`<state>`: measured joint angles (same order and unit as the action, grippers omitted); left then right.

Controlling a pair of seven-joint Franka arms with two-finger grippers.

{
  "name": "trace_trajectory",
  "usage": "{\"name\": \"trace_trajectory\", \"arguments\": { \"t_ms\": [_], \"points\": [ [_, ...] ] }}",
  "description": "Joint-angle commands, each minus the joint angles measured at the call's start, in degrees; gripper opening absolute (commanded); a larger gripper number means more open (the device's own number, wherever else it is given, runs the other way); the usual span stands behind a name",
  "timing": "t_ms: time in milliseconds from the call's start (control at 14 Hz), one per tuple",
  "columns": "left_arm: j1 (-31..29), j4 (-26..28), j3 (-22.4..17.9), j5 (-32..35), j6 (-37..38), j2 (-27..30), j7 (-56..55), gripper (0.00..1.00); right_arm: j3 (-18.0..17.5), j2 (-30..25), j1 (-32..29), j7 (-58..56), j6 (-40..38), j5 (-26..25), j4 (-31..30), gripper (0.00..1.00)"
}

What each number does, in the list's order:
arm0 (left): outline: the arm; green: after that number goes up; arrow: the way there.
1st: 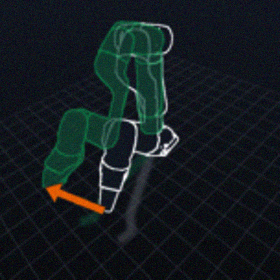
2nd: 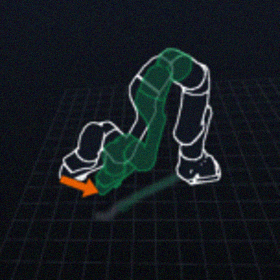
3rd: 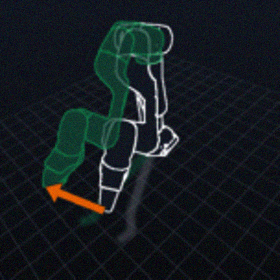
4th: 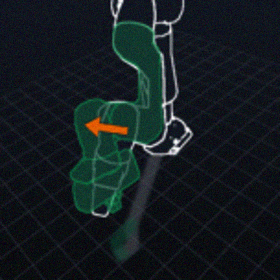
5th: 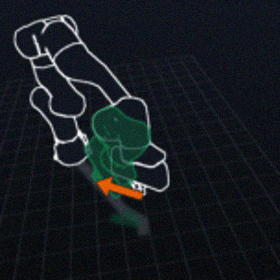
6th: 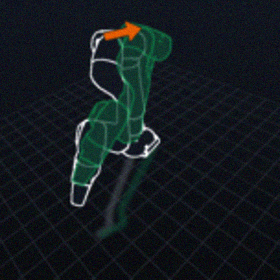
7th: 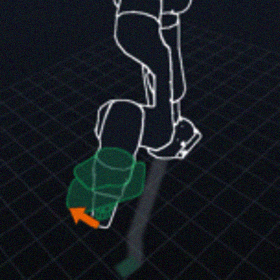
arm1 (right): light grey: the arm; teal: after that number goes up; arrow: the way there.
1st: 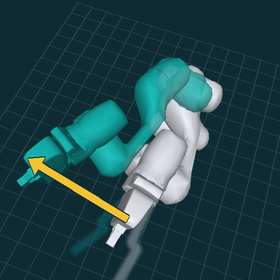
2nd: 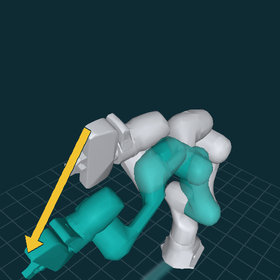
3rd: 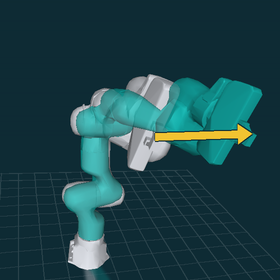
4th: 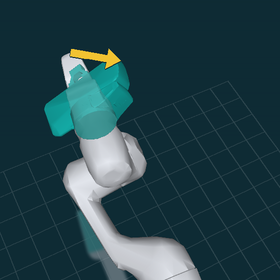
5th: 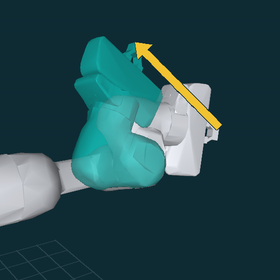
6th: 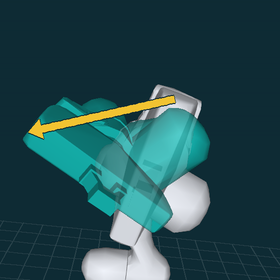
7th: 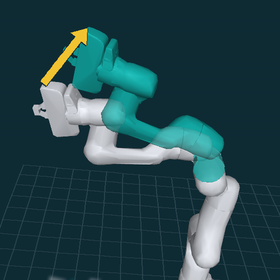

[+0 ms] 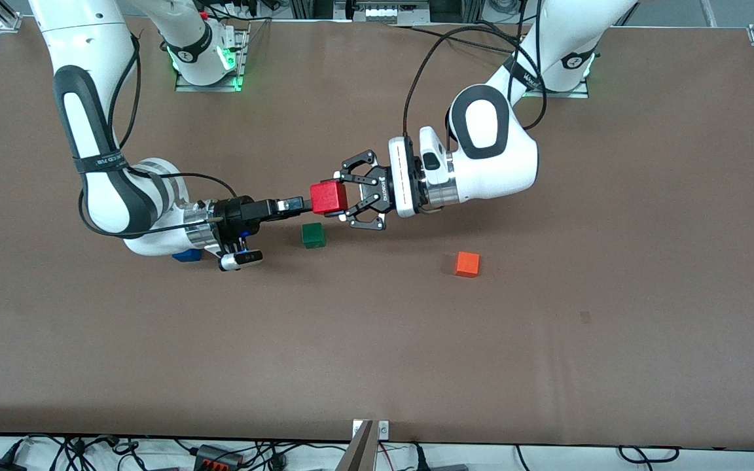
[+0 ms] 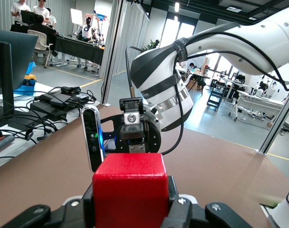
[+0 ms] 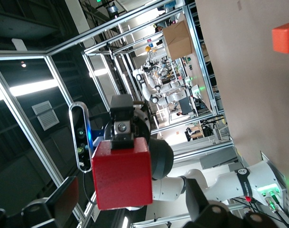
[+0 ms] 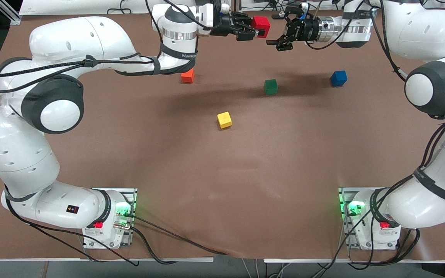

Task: Pass red block to right arm, stack on blue
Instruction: 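Close the right gripper on the red cube held by the left gripper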

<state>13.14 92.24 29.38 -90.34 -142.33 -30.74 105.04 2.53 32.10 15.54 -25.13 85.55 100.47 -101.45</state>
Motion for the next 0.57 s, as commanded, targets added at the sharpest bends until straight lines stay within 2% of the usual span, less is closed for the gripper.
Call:
{"name": "trace_trajectory", "arguments": {
  "t_ms": [0,500],
  "points": [
    [1.71,-2.42,0.15,-2.82,-3.56,-2.13,2.89,0.09,0.10,0.42,1.24,0.08,-0.65,0.96,1.69,1.00],
    [2.42,-3.56,0.15,-2.91,-4.80,-2.30,2.80,0.09,0.19,2.09,1.95,0.43,0.49,1.48,3.89,1.00]
  ]
}}
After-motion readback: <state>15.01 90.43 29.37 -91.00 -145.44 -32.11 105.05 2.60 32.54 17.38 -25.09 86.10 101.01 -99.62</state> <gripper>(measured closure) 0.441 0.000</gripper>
